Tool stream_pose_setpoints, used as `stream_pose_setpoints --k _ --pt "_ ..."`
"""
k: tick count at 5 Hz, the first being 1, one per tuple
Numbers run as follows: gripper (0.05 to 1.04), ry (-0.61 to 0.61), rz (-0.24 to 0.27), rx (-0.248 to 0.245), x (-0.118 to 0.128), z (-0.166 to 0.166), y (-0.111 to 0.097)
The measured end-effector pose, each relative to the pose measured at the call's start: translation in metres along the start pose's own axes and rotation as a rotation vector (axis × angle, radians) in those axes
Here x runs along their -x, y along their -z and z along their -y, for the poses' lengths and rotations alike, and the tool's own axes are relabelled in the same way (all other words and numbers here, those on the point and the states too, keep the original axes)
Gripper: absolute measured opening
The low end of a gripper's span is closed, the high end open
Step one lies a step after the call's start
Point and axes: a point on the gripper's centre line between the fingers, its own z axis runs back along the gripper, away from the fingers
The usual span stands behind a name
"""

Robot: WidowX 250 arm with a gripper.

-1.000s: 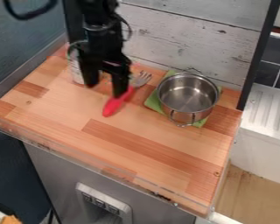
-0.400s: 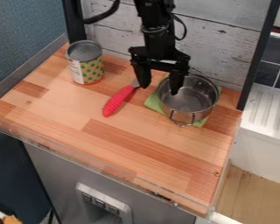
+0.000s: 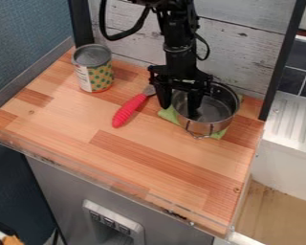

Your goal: Move the silver pot below the green towel

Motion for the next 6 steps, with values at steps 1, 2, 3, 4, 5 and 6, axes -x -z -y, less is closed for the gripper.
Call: stream_pose_setpoints --k 1,2,3,4,5,6 --pt "0.448 0.009 0.006 -0.007 -0.001 0.001 0.001" --pt "0.301 0.02 0.005 -0.011 0.004 0.005 -0.003" --pt "0.568 0.014 0.03 -0.039 0.006 0.005 -0.015" --pt "0.872 0.019 0.042 -0.052 0.007 0.007 -0.023" --pt "1.017 0.053 0.041 -0.044 0.007 0.018 -0.023" --pt "0.956 0.063 0.029 -0.051 0.009 0.023 -0.019"
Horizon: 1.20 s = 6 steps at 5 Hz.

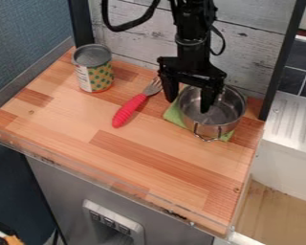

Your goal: Move the silver pot below the green towel

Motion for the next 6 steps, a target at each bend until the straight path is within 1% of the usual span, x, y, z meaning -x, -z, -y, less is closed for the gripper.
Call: stream_pose_setpoints --k 1,2,3,4,5,6 --pt "0.674 0.004 -0.029 -0.015 0.003 0.002 0.012" --pt "0.37 0.007 -0.024 -0.022 0.002 0.001 0.011" --pt "0.163 0.024 -0.031 -0.024 0.002 0.001 0.011" --pt "0.082 0.017 -0.012 -0.005 0.001 0.005 -0.002" --pt "0.072 -0.008 0.044 0.027 0.004 -0.002 -0.037" --pt "0.072 -0.034 0.051 0.042 0.017 -0.025 -0.053"
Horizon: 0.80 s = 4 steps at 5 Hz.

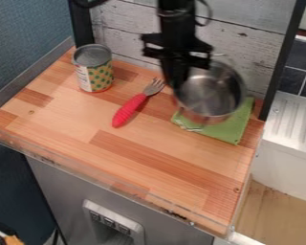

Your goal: Move the silver pot below the green towel

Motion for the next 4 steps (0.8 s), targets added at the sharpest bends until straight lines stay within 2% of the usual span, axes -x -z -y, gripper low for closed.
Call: stream_pose_setpoints --k 2,3,4 --pt "0.072 0.102 -0.106 -0.059 0.037 -0.016 0.025" --pt "0.072 0.133 -0.175 -0.067 0.065 -0.018 0.041" --pt "0.072 0.138 -0.166 -0.079 0.078 -0.023 0.044"
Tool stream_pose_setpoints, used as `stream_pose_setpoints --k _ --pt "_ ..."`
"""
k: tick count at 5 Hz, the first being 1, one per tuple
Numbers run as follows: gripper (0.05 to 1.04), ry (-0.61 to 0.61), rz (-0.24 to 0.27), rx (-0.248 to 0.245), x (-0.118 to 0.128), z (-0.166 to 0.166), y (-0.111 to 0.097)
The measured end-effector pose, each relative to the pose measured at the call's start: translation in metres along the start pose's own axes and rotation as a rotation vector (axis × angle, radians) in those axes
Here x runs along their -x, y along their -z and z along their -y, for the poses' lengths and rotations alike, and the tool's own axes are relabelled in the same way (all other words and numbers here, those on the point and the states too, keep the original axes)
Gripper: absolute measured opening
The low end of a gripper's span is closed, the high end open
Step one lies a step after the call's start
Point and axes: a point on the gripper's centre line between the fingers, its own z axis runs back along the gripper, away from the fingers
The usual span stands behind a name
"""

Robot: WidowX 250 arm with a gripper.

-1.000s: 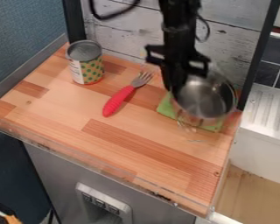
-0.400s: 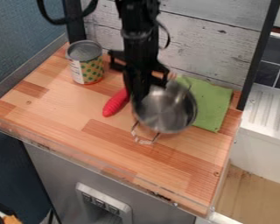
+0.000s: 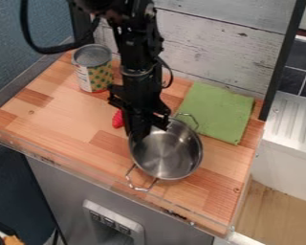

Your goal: Move the silver pot below the green towel

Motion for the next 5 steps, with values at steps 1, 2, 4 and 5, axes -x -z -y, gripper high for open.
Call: stream_pose_setpoints --k 1,2,4,5 --pt "0.1 -0.004 -0.021 -0.007 0.011 -0.001 0.008" --pt "0.277 -0.032 -0.026 -0.019 0.017 -0.002 0.013" --pt "0.872 -0.063 0.08 -0.059 0.019 0.002 -0.019" --pt "1.022 -0.061 0.119 -0.031 0.021 0.002 -0.034"
